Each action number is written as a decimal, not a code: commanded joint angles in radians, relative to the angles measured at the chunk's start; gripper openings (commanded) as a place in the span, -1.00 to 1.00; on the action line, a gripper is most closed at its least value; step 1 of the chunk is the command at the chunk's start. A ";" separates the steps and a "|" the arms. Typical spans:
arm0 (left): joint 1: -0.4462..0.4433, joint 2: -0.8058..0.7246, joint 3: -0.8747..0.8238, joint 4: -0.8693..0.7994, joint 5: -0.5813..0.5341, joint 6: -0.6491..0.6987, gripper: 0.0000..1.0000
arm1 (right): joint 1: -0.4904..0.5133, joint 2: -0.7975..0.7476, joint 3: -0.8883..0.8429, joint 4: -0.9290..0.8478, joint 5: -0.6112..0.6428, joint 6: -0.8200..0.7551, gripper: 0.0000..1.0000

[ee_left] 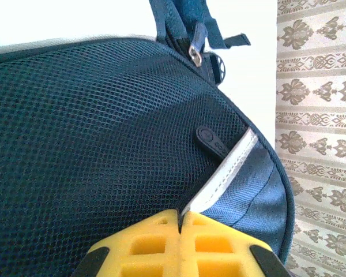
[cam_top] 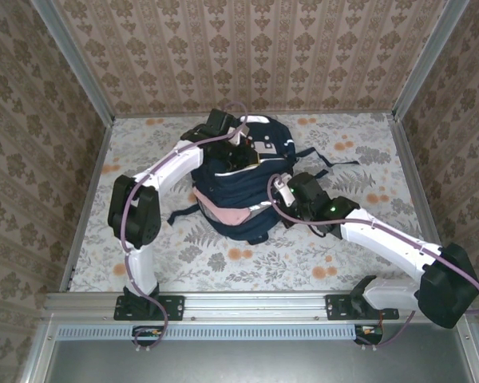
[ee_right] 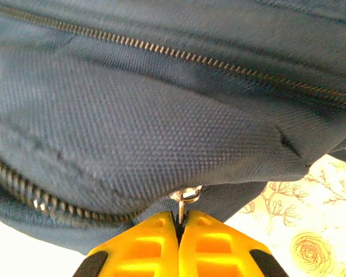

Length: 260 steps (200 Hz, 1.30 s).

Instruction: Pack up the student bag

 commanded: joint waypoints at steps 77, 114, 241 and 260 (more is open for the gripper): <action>0.091 -0.340 -0.193 -0.118 -0.252 0.243 -0.06 | 0.132 0.154 0.067 0.187 -0.357 0.121 -0.90; 0.068 -0.551 -0.468 -0.153 -0.230 0.227 -0.15 | 0.178 0.354 0.166 0.247 -0.495 0.177 -0.52; -0.246 -0.742 -0.871 -0.027 -0.469 0.113 0.24 | 0.035 0.214 0.134 0.156 -0.336 0.363 -0.23; -0.260 -0.727 -0.851 -0.035 -0.472 0.089 0.25 | -0.016 0.194 0.069 0.240 -0.285 0.468 -0.44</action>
